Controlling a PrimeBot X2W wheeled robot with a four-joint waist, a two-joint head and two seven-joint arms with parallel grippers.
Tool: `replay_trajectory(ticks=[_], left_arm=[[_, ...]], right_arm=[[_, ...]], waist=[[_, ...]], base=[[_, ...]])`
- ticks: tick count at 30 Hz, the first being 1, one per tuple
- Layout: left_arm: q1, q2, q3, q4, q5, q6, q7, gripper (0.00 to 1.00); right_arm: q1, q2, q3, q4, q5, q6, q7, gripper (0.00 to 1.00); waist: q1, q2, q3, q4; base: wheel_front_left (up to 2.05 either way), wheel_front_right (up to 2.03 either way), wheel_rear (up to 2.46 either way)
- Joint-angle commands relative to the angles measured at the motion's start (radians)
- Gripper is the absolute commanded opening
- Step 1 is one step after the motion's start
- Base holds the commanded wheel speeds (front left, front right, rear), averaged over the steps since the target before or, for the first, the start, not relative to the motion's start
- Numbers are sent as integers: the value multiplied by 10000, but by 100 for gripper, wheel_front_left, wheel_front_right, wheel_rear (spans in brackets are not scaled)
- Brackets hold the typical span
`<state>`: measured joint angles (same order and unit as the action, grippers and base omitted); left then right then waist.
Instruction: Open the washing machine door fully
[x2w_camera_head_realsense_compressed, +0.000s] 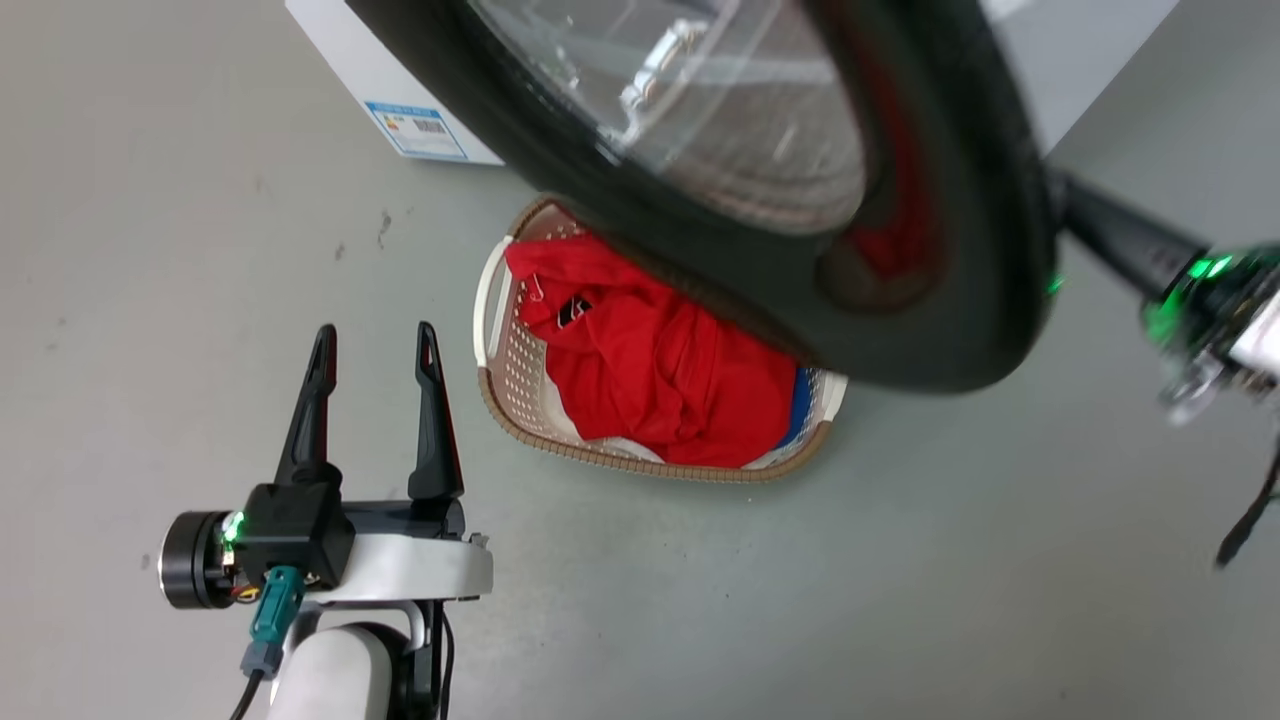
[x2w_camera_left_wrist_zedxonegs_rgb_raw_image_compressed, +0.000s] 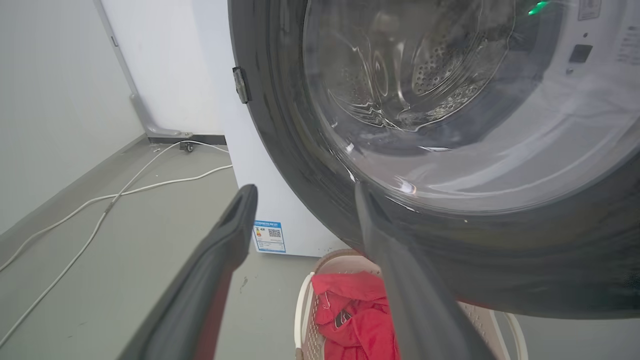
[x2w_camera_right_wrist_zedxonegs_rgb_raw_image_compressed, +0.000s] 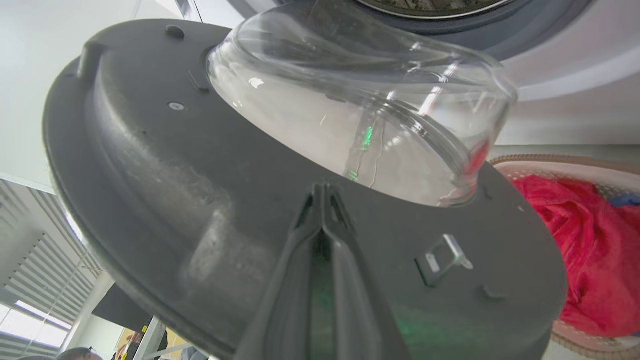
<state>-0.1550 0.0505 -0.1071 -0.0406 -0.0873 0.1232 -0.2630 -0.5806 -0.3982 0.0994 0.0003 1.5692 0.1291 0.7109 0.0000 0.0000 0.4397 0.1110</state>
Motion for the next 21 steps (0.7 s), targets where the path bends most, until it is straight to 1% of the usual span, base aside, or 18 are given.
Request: replay_trajectory(ticks=[1,6,10,21], left_arm=[[113,0,33,15,64,-10,-28,100],[330,0,49,58,114,25,-28,100],[517,0,80,98,152,49,-28,100],[1040,0,72,194,247,67,-28,100]], right_arm=[[280,144,102,-129,84,29,54,0],[1393,444,473,-720,92,27,43,0],[2094,706,778,-964,112,27,40,0],[3565,1654,1827,-1085,156,27,71,0]], waist=[[0,0,-156,-3],[0,0,-614,39],[0,0,-961,61],[0,0,-1783,246]], base=[[0,0,0],[0,0,0],[0,0,0],[0,0,0]])
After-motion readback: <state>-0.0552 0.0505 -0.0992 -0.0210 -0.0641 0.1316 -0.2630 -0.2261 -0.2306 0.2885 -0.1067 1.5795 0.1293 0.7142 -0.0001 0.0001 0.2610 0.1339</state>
